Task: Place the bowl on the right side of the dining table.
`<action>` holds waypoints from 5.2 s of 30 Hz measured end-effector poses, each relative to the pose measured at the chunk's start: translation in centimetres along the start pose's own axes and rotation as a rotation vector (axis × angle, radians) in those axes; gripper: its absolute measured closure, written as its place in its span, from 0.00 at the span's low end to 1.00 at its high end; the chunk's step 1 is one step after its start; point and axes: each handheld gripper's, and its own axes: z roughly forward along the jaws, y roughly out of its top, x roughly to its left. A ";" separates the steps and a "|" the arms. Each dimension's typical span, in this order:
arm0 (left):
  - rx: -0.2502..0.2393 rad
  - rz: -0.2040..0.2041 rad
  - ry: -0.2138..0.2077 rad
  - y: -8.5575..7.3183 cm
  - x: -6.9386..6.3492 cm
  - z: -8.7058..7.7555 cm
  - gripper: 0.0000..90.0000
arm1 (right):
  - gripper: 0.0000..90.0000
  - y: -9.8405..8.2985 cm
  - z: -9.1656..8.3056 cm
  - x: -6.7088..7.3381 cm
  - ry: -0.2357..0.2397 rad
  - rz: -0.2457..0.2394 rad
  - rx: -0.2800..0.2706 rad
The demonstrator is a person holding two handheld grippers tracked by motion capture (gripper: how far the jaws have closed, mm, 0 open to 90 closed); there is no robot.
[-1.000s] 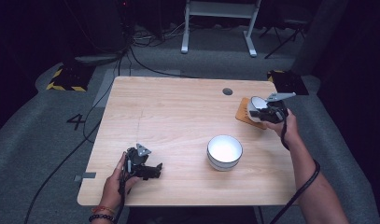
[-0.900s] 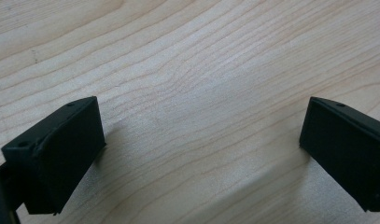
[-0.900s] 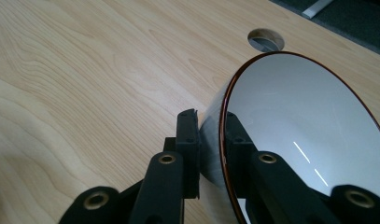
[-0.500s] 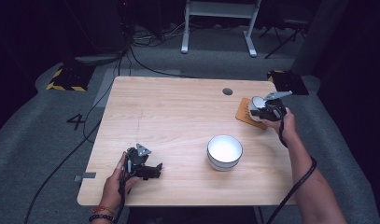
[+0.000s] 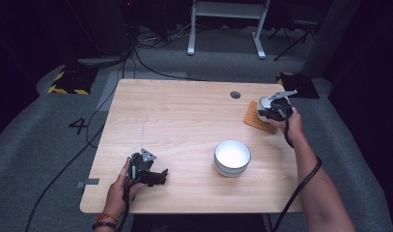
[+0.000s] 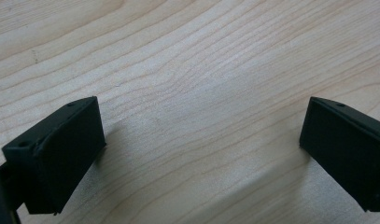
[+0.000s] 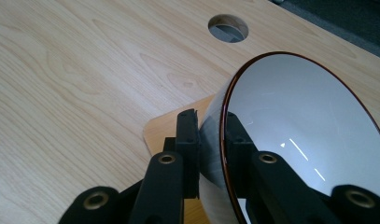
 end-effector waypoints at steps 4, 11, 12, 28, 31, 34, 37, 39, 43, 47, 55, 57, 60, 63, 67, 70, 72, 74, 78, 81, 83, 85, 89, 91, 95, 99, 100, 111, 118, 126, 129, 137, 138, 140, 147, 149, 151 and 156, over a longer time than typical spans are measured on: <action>0.000 0.000 0.000 0.0 0.0 0.0 0.00 | 0.89 0.0 0.3 -0.1 -0.014 -0.012 0.015; 0.000 0.000 0.000 0.0 0.0 0.0 0.00 | 0.89 0.0 0.6 0.4 -0.023 -0.016 0.023; 0.000 0.000 0.000 0.0 0.0 0.0 0.00 | 0.89 0.0 0.6 0.5 -0.027 -0.020 0.023; 0.000 0.000 0.000 0.0 0.0 0.0 0.00 | 0.82 -0.2 1.1 0.9 0.024 0.003 0.007; 0.000 -0.001 -0.001 0.0 0.0 0.0 0.00 | 0.78 -0.2 1.1 0.8 0.022 0.016 0.003; 0.000 -0.001 -0.002 0.0 0.0 0.0 0.00 | 0.76 -0.2 0.9 0.7 0.022 0.032 -0.003; 0.000 -0.001 -0.002 0.0 0.0 0.0 0.00 | 0.72 -0.3 0.6 0.6 0.029 0.041 -0.021; 0.000 0.000 0.000 0.0 0.0 0.0 0.00 | 0.71 -0.4 0.3 0.6 0.033 0.062 -0.034; 0.000 0.000 -0.001 0.0 0.0 0.0 0.00 | 0.79 -0.5 -0.1 0.5 0.041 0.033 -0.039; 0.000 -0.001 -0.001 0.0 0.0 0.0 0.00 | 0.76 -0.5 -0.5 0.5 0.046 0.045 -0.060; 0.000 0.000 -0.001 0.0 0.0 0.0 0.00 | 0.70 -0.4 -1.1 0.8 0.058 0.046 -0.073; 0.000 0.000 -0.001 0.0 0.0 0.0 0.00 | 0.70 -0.3 -1.2 1.0 0.056 0.035 -0.074; 0.000 0.000 0.001 0.0 0.0 0.0 0.00 | 0.67 -0.2 -1.7 1.4 0.076 0.029 -0.098; 0.000 0.000 0.001 0.0 0.0 0.0 0.00 | 0.65 0.0 -2.1 1.8 0.081 0.027 -0.106; 0.000 0.000 0.000 0.0 0.0 0.0 0.00 | 0.60 0.2 -2.7 2.3 0.098 0.020 -0.130; 0.000 0.001 0.000 0.0 0.0 0.0 0.00 | 0.59 0.3 -2.9 2.7 0.112 0.002 -0.135; 0.000 0.000 0.000 0.0 0.0 0.0 0.00 | 0.57 0.4 -3.1 3.1 0.111 -0.008 -0.132; 0.000 -0.001 0.001 0.0 0.0 0.0 0.00 | 0.57 0.5 -3.4 3.3 0.126 -0.019 -0.142; 0.000 -0.001 0.000 0.0 0.0 0.0 0.00 | 0.54 0.8 -3.9 3.8 0.131 -0.029 -0.156; 0.000 0.000 0.000 0.0 0.0 0.0 0.00 | 0.49 0.9 -4.1 4.3 0.137 -0.045 -0.153; 0.000 0.000 0.001 0.0 0.0 0.0 0.00 | 0.46 0.9 -4.1 4.6 0.139 -0.050 -0.152; 0.000 0.000 0.000 0.0 0.0 0.0 0.00 | 0.43 0.9 -4.2 4.9 0.139 -0.057 -0.150; 0.000 0.001 0.000 0.0 0.0 0.0 0.00 | 0.36 1.0 -4.4 5.3 0.130 -0.078 -0.142; 0.000 -0.001 0.000 0.0 0.0 0.0 0.00 | 0.34 1.0 -4.5 5.6 0.107 -0.087 -0.138; 0.000 0.001 0.001 0.0 0.0 0.0 0.00 | 0.30 0.9 -4.8 6.0 0.086 -0.103 -0.134; 0.000 -0.001 0.001 0.0 0.0 0.0 0.00 | 0.29 0.9 -5.1 6.4 0.092 -0.128 -0.135; 0.000 -0.001 0.000 0.0 0.0 0.0 0.00 | 0.29 0.9 -5.2 6.5 0.089 -0.126 -0.134; 0.000 -0.001 0.001 0.0 0.0 0.0 0.00 | 0.28 0.6 -6.3 7.3 0.096 -0.150 -0.135; -0.002 -0.002 -0.001 0.0 0.0 0.0 0.00 | 0.28 0.1 -7.0 7.6 0.095 -0.168 -0.134; 0.000 -0.001 0.001 0.0 0.0 0.0 0.00 | 0.27 -0.9 -7.5 7.5 0.092 -0.177 -0.120; 0.000 -0.001 0.001 0.0 0.0 0.0 0.00 | 0.27 -1.2 -7.9 7.5 0.089 -0.185 -0.118; -0.003 -0.002 -0.001 0.0 0.0 0.0 0.00 | 0.28 -2.0 -8.8 7.8 0.059 -0.199 -0.119; 0.000 -0.002 0.000 0.0 0.0 0.0 0.00 | 0.28 -2.1 -8.9 7.9 0.053 -0.200 -0.124; -0.002 -0.002 -0.001 0.0 0.0 0.0 0.00 | 0.27 -2.4 -9.0 7.9 0.063 -0.201 -0.121; 0.000 -0.002 0.001 0.0 0.0 0.0 0.00 | 0.27 -3.3 -9.4 8.0 0.057 -0.198 -0.121; 0.000 -0.002 0.000 0.0 0.0 0.0 0.00 | 0.27 -3.5 -9.6 8.0 0.056 -0.192 -0.117; -0.001 -0.002 0.000 0.0 0.0 0.0 0.00 | 0.27 -3.7 -9.8 8.0 0.049 -0.192 -0.120; 0.000 -0.002 0.000 0.0 0.0 0.0 0.00 | 0.27 -4.2 -10.1 7.9 0.035 -0.185 -0.124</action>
